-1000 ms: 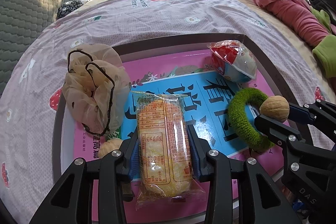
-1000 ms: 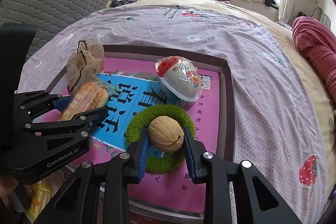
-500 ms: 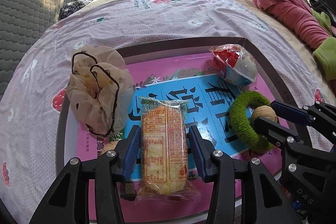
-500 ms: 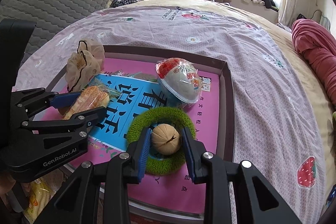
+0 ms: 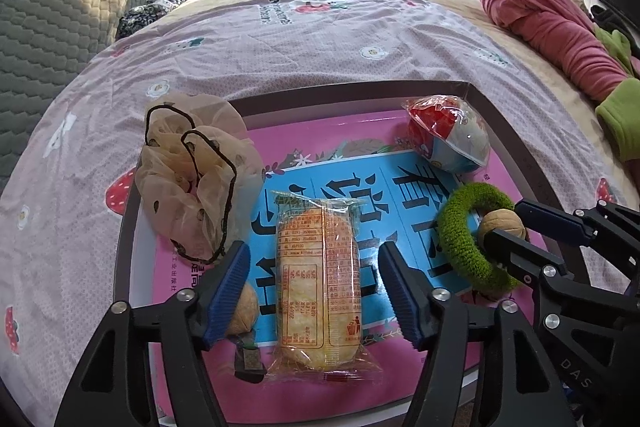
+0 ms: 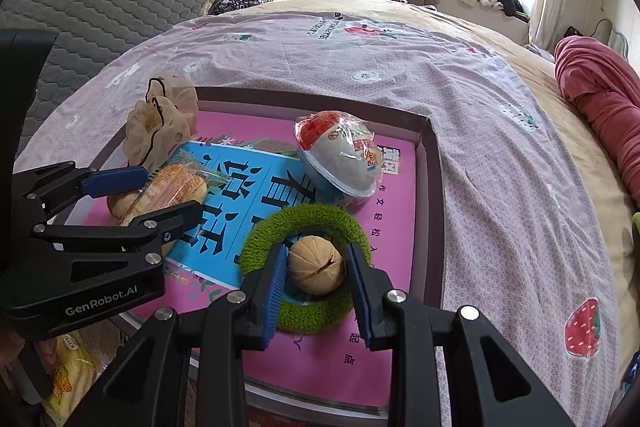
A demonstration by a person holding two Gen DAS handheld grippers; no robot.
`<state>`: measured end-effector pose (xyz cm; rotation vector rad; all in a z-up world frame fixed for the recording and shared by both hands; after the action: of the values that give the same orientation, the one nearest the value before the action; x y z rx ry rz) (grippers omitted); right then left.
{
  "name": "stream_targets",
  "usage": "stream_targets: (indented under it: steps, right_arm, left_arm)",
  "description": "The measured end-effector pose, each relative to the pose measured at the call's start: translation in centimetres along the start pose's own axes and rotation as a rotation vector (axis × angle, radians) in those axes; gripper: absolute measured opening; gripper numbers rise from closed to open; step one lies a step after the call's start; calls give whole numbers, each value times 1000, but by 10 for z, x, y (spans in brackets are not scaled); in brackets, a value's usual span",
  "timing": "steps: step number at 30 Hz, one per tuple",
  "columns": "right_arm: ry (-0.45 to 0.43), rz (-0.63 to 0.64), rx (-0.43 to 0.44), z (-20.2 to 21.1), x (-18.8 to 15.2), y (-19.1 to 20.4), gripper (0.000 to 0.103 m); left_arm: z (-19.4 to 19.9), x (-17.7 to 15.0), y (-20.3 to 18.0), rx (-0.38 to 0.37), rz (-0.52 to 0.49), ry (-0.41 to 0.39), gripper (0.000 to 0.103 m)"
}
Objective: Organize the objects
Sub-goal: 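Open the left gripper on the wafer pack while the right gripper releases the walnut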
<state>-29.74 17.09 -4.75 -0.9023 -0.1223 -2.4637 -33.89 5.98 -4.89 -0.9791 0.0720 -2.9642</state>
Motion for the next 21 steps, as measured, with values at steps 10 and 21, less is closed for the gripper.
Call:
stream_targets:
  steps: [10, 21]
  right_arm:
    - [-16, -18, -13, 7, 2, -5, 47]
    - [-26, -16, -40, 13, 3, -6, 60]
  left_arm:
    - [11, 2, 3, 19, 3, -20, 78]
    - [22, 5, 6, 7, 22, -36, 82]
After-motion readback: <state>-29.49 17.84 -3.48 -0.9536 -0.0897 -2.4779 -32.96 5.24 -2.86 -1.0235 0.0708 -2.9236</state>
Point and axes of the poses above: each gripper's, at about its wrist camera, not at the fingertips, and z roughly against the way its jaws point, y to its left, x to its top, the point moved 2 cm from there along -z, roughly the way its jaws point, and after that the axes turned 7 degrees about z, right-handed, at the moved point
